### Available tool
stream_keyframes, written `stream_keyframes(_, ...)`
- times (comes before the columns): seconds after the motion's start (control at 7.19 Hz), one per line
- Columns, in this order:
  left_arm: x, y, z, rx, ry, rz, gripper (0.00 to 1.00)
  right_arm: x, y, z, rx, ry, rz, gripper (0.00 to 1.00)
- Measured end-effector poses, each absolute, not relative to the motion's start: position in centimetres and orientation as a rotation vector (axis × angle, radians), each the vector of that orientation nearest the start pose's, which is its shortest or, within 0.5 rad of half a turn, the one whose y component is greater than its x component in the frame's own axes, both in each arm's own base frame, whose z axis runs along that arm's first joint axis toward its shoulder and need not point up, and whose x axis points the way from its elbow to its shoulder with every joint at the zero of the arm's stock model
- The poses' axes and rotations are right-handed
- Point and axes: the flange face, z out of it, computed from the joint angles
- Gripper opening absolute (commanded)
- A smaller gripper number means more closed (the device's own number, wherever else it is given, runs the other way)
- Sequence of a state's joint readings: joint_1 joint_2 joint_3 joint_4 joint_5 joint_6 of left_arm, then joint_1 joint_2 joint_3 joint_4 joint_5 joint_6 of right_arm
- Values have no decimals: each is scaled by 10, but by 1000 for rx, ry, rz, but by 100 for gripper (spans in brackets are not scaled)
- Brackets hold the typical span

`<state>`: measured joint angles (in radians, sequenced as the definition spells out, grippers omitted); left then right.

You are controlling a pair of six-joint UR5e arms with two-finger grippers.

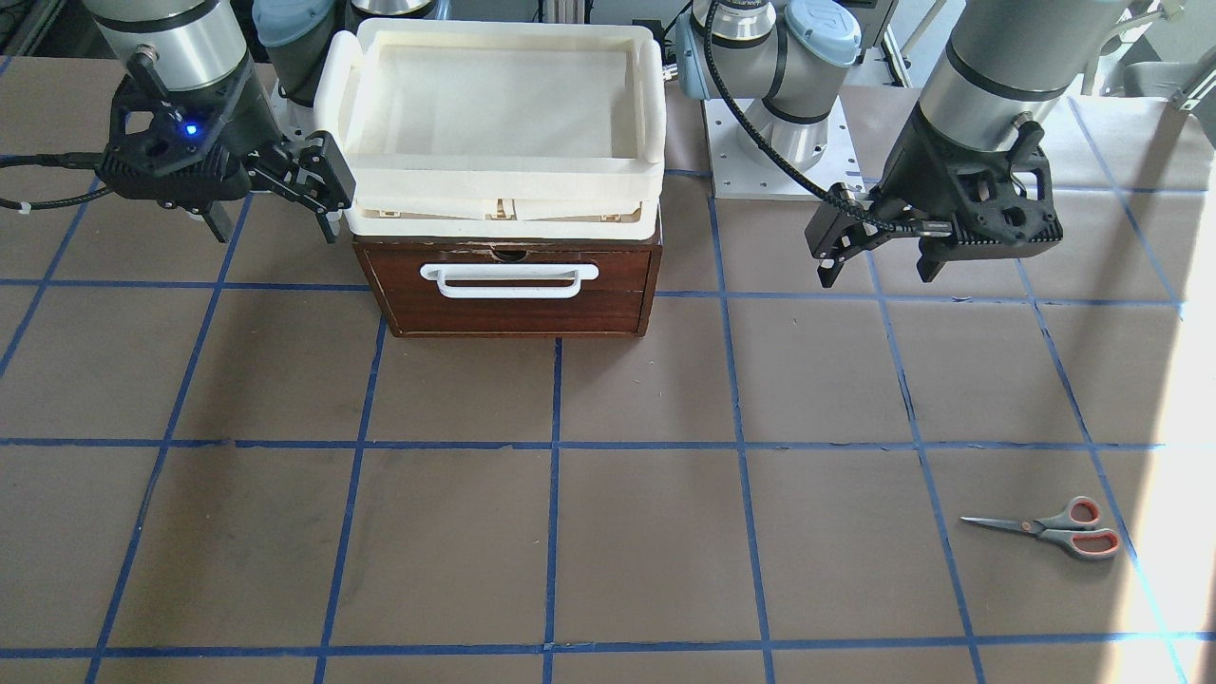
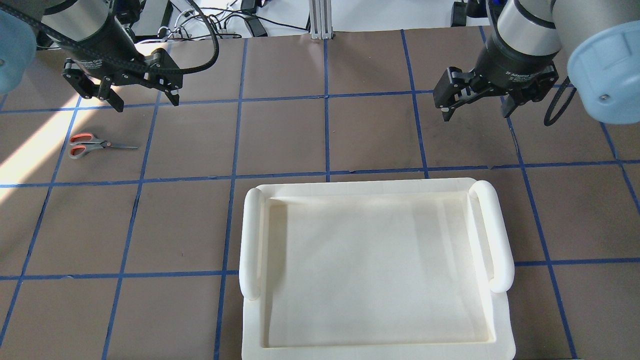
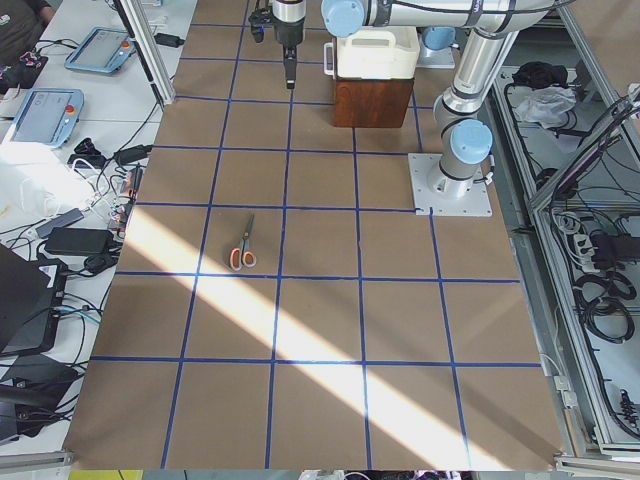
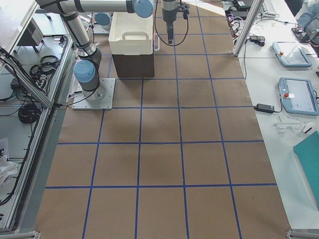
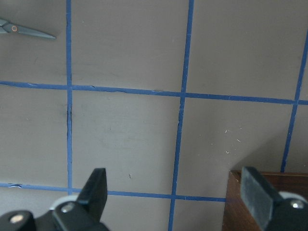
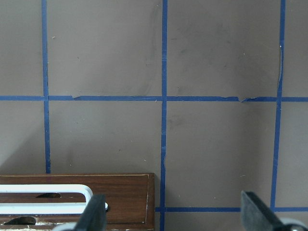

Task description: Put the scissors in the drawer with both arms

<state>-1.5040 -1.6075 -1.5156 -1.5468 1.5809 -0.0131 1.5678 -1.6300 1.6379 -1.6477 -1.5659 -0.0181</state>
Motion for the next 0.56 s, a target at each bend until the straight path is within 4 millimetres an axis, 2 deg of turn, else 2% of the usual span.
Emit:
stream_keyframes(0.42, -95, -514, 497, -123, 3129, -15, 100, 133, -472, 492, -42, 3132, -106, 100)
stream_keyframes(0.56, -89, -516, 496, -48, 3133, -13, 100, 136, -472, 493, -74, 3123, -108, 100)
